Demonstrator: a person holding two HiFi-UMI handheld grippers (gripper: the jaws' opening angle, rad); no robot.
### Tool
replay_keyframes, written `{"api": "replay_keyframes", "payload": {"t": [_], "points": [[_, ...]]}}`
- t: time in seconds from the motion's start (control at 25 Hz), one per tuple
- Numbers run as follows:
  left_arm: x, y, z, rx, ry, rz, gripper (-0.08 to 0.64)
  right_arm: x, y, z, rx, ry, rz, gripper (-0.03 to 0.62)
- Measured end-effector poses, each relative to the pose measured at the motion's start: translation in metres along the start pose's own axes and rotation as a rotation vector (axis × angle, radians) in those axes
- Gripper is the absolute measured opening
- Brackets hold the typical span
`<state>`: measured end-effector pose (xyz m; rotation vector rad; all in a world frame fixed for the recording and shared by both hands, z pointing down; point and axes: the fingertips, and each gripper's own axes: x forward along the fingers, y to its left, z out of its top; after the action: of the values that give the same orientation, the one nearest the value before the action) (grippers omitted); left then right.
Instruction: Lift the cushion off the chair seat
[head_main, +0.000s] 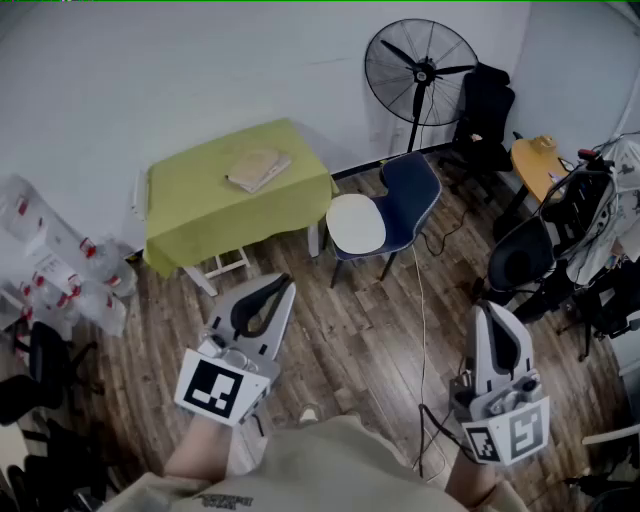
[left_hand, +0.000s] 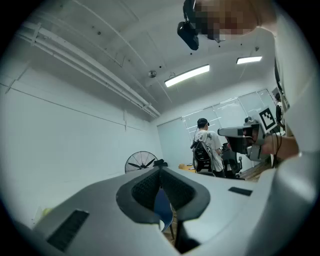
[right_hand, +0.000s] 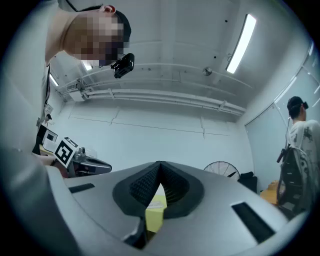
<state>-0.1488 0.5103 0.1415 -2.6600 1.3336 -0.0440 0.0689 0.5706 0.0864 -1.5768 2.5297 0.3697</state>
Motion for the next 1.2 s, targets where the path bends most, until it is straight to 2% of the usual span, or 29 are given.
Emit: {"api": "replay_keyframes", "payload": {"t": [0.32,0.52,0.64,0.8,0.84,0.88,0.92,0.96,1.2], "points": [[0.012,-0.020,0.000,0.019,0.017,-0.005,0.032,-0.017,-0.022,-0.007,0.054,-0.027,-0.009,0.021],[0.022,-0.033,-0.002,-0.008,0.027,0.010,0.032,-0.027,-0.037,-0.018,0.080,-0.009,-0.001,0.021],[0.027,-0.044,-0.006,0.001,0.033,0.012,0.032,-0.034,-0.049,-0.024,0.081,0.002,-0.008,0.021],[0.032,-0.056,-0.007,-0.021,0.019,0.054,0.034,-0.043,-0.065,-0.033,0.103,0.010,-0.014,0.021],[0.031,-0.056,-0.007,-0.036,0.014,0.065,0.044,-0.044,-0.065,-0.037,0.113,0.014,-0.008,0.054],[0.030,-0.056,-0.009,-0.052,0.014,0.070,0.097,-0.043,-0.063,-0.040,0.125,0.019,-0.002,0.173],[0.029,-0.055,-0.011,-0.065,0.018,0.073,0.209,-0.042,-0.063,-0.043,0.132,0.024,-0.002,0.246],[0.029,-0.055,-0.014,-0.071,0.026,0.077,0.250,-0.042,-0.064,-0.047,0.135,0.032,-0.005,0.250],[0.049,-0.063,-0.025,-0.070,0.060,0.104,0.250,-0.043,-0.094,-0.076,0.153,0.094,-0.017,0.253]]}}
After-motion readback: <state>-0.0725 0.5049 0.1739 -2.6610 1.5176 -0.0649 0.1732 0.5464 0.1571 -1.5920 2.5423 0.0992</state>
